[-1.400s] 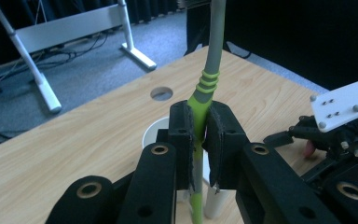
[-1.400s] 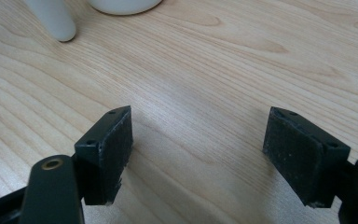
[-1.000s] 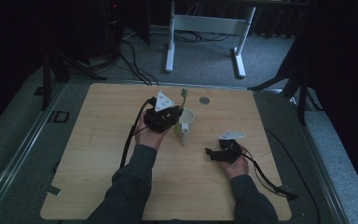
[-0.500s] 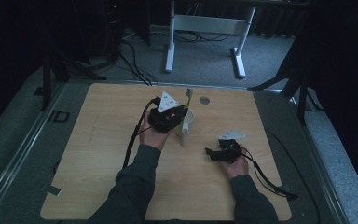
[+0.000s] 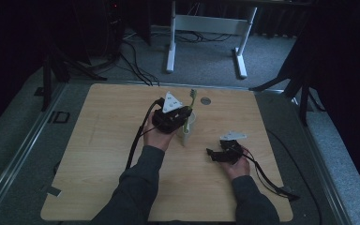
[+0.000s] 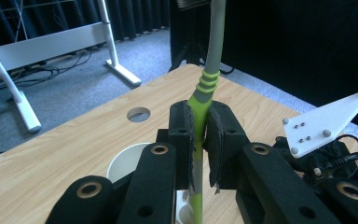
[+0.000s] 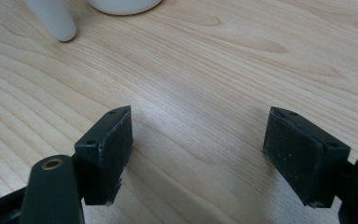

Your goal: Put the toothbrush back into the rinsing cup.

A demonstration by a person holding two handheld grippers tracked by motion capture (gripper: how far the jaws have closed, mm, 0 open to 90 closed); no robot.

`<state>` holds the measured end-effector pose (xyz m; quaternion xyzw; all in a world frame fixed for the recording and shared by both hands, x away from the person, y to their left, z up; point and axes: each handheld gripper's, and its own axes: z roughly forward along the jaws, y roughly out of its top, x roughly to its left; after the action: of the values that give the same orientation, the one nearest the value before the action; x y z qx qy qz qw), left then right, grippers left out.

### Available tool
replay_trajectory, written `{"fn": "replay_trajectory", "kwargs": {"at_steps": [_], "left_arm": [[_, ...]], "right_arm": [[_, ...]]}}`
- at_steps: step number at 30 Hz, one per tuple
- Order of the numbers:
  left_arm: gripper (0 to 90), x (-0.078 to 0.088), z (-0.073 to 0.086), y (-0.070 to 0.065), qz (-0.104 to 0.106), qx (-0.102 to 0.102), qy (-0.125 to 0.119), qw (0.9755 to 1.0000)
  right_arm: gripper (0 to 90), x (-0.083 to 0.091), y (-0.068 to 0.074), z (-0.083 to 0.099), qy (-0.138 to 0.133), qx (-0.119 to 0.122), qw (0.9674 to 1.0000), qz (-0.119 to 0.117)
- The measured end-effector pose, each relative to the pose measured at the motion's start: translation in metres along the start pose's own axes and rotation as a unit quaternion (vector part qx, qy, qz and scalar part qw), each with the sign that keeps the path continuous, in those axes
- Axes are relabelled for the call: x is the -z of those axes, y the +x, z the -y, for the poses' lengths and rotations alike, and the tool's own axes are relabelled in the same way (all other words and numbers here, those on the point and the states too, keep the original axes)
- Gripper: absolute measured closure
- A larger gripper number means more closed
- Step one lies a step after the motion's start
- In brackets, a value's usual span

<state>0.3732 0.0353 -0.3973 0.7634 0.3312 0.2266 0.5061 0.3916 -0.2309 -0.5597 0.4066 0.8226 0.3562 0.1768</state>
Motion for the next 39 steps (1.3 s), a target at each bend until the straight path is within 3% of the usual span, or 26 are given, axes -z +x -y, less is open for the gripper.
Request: {"fn": "replay_trajectory", "kwargs": {"at_steps": [20, 28, 39], "left_arm": [[81.0, -0.018, 0.010, 0.002, -0.010, -0.002, 0.014, 0.9998], [80.9, -0.021, 0.013, 0.000, -0.013, -0.009, 0.020, 0.9997], [80.9, -0.023, 0.019, 0.002, -0.015, -0.003, 0.028, 0.9995]], "right_arm": [[23.5, 0.000, 0.000, 0.000, -0.001, 0.000, 1.0000, 0.000], [23.5, 0.000, 0.000, 0.000, -0.001, 0.000, 1.0000, 0.000], [23.5, 0.000, 0.000, 0.000, -0.001, 0.000, 1.0000, 0.000]]}}
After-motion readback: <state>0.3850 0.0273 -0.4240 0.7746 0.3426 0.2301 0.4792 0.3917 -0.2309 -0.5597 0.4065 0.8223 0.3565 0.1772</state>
